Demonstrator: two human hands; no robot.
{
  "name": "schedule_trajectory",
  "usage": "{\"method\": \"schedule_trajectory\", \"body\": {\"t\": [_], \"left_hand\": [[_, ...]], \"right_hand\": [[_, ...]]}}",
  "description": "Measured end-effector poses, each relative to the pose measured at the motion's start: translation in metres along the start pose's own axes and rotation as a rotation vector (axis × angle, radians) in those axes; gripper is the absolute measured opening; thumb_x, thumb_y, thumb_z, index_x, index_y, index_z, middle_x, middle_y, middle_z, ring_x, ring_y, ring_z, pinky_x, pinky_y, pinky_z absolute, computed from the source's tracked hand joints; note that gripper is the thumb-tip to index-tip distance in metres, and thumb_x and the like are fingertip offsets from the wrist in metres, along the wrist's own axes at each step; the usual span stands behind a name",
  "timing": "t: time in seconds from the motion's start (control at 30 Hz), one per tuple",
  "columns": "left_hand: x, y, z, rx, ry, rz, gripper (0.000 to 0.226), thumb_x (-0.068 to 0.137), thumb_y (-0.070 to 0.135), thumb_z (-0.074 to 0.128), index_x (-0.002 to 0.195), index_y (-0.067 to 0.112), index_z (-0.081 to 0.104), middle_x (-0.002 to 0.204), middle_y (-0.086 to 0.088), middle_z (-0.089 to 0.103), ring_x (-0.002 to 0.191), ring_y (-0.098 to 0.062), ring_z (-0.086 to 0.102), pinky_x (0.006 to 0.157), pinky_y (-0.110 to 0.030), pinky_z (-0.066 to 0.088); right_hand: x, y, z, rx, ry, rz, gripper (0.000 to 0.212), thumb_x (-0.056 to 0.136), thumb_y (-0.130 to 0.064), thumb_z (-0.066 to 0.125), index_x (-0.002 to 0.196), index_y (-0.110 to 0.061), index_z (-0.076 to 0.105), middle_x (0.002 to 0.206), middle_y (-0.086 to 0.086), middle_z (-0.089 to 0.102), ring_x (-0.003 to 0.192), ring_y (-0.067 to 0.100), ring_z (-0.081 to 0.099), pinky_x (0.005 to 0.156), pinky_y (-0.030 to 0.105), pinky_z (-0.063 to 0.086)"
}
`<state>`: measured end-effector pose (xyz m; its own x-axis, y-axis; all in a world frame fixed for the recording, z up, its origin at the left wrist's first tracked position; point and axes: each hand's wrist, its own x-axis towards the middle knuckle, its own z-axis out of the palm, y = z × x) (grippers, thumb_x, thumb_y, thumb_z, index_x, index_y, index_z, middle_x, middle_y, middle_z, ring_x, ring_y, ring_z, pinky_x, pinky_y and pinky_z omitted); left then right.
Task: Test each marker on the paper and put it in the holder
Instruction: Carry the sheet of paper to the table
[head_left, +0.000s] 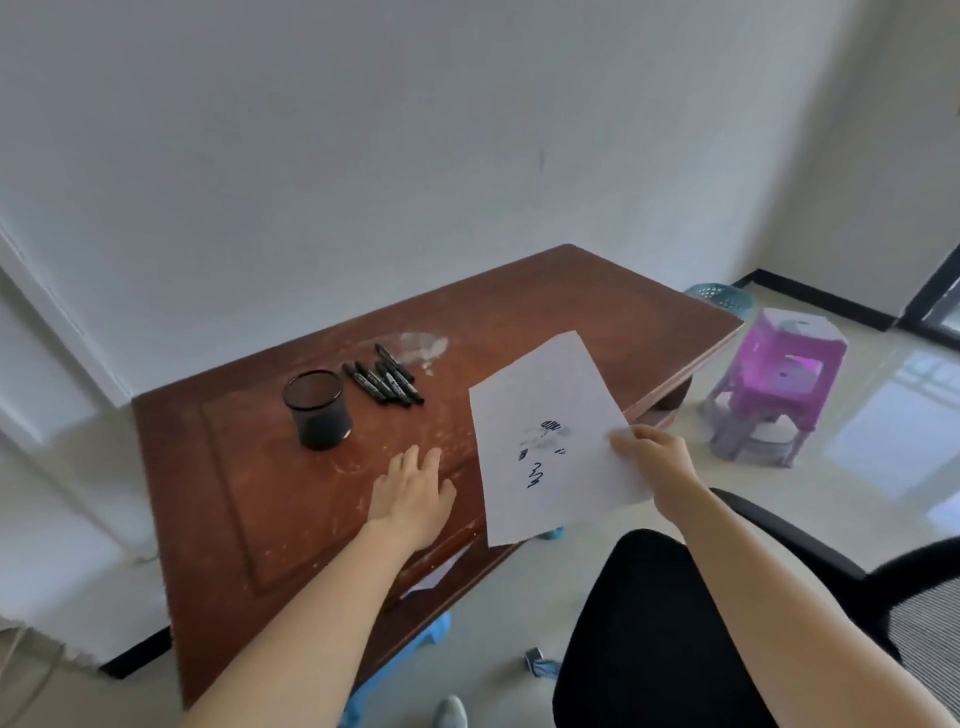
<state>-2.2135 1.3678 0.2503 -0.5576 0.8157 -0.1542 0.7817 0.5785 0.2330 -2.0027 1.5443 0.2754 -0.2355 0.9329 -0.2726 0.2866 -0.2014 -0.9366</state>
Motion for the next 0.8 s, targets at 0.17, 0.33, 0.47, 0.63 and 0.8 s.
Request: {"method": "schedule_trajectory", "body": {"t": [0.17, 0.33, 0.47, 0.63, 0.8], "left_hand": [[0.085, -0.008, 0.000, -0.023, -0.038, 0.028, 0.054, 0.097, 0.038, 0.029, 0.147, 0.020, 0.020, 0.157, -0.010, 0.018, 0.143, -0.028, 0.016, 0.112, -0.045, 0.027], [0.146, -0.011, 0.000, -0.066, -0.076, 0.051, 0.054, 0.098, 0.037, 0.028, 0.147, 0.019, 0.020, 0.157, -0.010, 0.017, 0.144, -0.027, 0.014, 0.113, -0.042, 0.025], [0.191, -0.013, 0.001, -0.113, -0.051, 0.062, 0.054, 0.099, 0.037, 0.026, 0.148, 0.017, 0.018, 0.158, -0.010, 0.016, 0.145, -0.026, 0.011, 0.116, -0.040, 0.021], [0.244, -0.006, 0.009, -0.148, 0.009, 0.060, 0.053, 0.100, 0.037, 0.022, 0.148, 0.017, 0.016, 0.158, -0.010, 0.013, 0.146, -0.026, 0.009, 0.118, -0.037, 0.015], [0.299, 0.016, 0.023, -0.198, 0.071, 0.001, 0.052, 0.100, 0.036, 0.022, 0.149, 0.018, 0.015, 0.158, -0.009, 0.013, 0.147, -0.023, 0.007, 0.119, -0.034, 0.009]], "right_hand": [[0.074, -0.022, 0.038, 0.007, 0.014, 0.008, 0.006, 0.085, -0.004, 0.063, 0.083, -0.006, 0.068, 0.068, 0.006, 0.059, 0.057, 0.018, 0.052, 0.049, 0.022, 0.045], [0.130, -0.037, 0.064, -0.021, -0.003, 0.056, 0.006, 0.084, -0.007, 0.064, 0.083, -0.006, 0.070, 0.071, 0.006, 0.063, 0.060, 0.020, 0.056, 0.057, 0.027, 0.047], [0.180, -0.050, 0.082, -0.049, -0.020, 0.079, 0.010, 0.083, -0.009, 0.065, 0.076, -0.013, 0.071, 0.074, 0.006, 0.065, 0.066, 0.022, 0.058, 0.062, 0.028, 0.047], [0.245, -0.058, 0.104, -0.076, -0.118, 0.113, 0.009, 0.083, -0.008, 0.065, 0.080, -0.012, 0.072, 0.081, 0.007, 0.069, 0.075, 0.025, 0.062, 0.076, 0.038, 0.051], [0.326, -0.063, 0.119, -0.185, -0.265, 0.142, 0.010, 0.083, -0.011, 0.067, 0.089, -0.006, 0.073, 0.083, 0.008, 0.071, 0.074, 0.025, 0.064, 0.066, 0.033, 0.052]]}}
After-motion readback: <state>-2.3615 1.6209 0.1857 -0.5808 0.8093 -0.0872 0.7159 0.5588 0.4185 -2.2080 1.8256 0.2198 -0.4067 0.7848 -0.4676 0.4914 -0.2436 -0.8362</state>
